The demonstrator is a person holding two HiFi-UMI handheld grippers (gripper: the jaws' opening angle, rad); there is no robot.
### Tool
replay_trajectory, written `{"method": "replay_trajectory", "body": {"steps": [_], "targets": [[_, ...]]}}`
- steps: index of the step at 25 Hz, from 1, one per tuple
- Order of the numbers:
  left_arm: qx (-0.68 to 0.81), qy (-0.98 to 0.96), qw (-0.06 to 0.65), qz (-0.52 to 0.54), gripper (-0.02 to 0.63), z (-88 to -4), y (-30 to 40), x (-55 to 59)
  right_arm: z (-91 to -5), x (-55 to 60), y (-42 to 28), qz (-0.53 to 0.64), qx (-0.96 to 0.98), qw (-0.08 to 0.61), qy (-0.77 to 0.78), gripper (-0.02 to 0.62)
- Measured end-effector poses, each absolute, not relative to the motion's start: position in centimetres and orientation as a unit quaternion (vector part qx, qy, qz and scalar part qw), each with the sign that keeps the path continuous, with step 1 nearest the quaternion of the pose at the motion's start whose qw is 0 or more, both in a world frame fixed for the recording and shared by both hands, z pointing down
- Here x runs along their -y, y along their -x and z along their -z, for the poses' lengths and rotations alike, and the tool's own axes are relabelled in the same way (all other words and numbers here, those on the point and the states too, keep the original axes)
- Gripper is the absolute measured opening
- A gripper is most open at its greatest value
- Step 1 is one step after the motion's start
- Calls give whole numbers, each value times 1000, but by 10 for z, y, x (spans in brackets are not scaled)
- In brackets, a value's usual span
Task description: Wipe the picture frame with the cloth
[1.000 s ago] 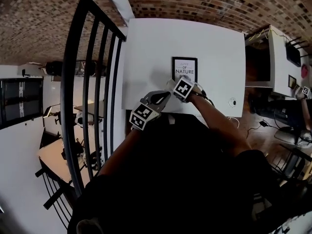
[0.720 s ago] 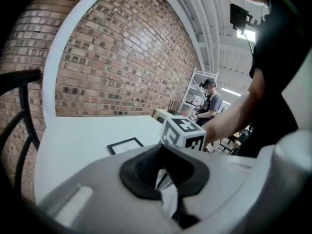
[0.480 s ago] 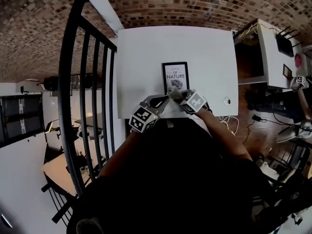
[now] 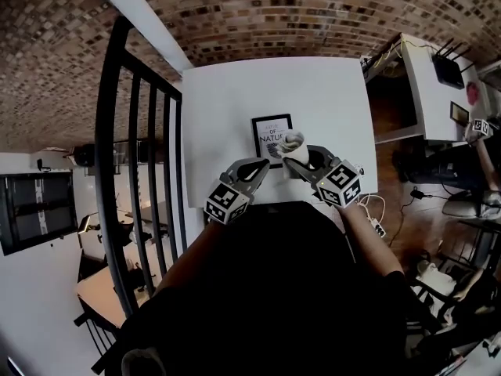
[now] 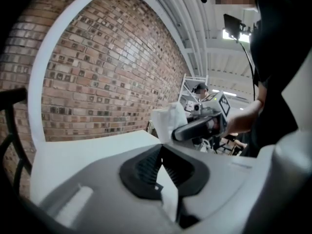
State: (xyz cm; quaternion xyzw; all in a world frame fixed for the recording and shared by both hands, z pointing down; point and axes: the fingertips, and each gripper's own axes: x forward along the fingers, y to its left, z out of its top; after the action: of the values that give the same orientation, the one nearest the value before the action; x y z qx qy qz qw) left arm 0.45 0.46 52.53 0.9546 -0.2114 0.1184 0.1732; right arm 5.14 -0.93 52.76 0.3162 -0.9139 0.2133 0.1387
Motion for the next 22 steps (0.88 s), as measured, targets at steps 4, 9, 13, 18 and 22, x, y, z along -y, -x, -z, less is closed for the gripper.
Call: {"method": "replay_trajectory", "body": {"steps": [4,9,13,18,22], "targets": [[223,-962,138,-73,2,-490,-5,2,-479,4,-56,-152,929,95,-323,115],[216,-969,110,-40,2,-453,-14,5,-432,-1,-54,-99,939,56,-323,115],[207,-973,96,-38,2,-443,-21,6,-418,2,-55,-76,941,49,-325,114],[203,-974,96,-42,2,-444,-25,7,-421,6,-54,-69,942,57,-324,114],[204,-973,95,-47,2,-447,-24,7,-428,6,-50,-76,943,63,-317,114]]}}
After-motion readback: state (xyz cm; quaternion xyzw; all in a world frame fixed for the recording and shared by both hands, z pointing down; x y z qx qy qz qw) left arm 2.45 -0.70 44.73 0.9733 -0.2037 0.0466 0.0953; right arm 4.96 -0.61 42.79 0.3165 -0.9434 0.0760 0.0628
